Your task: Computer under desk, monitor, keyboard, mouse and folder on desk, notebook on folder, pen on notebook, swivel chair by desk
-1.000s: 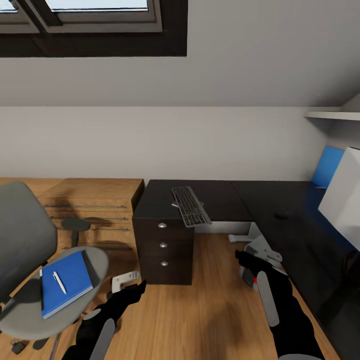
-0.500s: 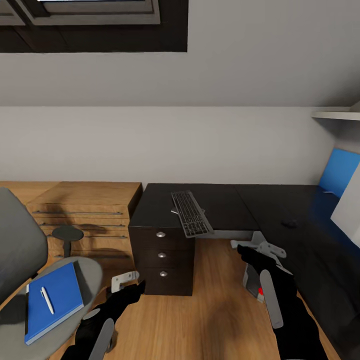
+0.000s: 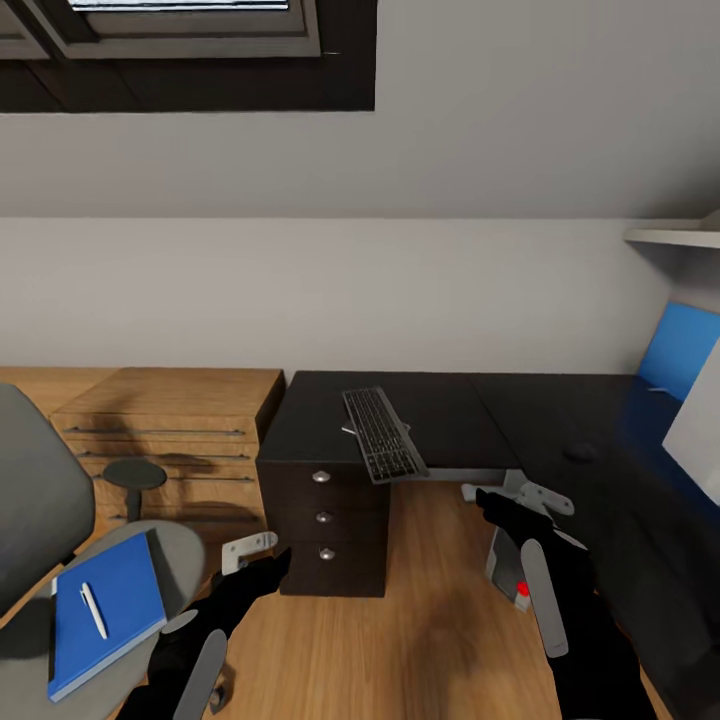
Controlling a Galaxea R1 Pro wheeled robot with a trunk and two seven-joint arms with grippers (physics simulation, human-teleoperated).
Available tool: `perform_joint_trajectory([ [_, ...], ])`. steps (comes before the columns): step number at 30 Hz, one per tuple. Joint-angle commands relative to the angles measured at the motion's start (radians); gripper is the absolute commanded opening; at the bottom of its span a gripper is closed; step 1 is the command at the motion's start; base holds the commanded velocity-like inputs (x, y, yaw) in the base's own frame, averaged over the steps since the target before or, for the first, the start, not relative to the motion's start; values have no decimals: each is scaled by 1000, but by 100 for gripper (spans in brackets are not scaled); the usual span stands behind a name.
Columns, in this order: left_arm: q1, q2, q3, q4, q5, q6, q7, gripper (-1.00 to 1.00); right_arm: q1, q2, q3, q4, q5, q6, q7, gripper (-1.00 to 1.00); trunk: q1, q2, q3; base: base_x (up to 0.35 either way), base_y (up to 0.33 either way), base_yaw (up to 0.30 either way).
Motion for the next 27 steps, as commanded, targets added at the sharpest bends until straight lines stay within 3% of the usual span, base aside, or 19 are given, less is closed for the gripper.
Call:
perform_joint_trajectory([
  [1, -1, 0, -1, -2, 11, 4, 9, 100, -1, 1, -1, -1, -11, 3, -8, 100, -4, 7, 2, 17, 0, 0],
  [16, -1, 0, -1, -5, 11, 4, 9, 100, -1, 0, -1, -4, -10, 2, -8, 100, -61, 112, 49, 256, 0, 0],
  [20, 27, 0, -1, -81, 11, 9, 9, 100, -1, -1, -1, -21, -9, 1, -8, 100, -77, 140, 62, 327, 0, 0],
  [27, 37, 0, -1, -113, 11, 10, 9, 100, -1, -3, -3, -23, -6, 1, -8, 100, -104, 189, 84, 324, 0, 0],
])
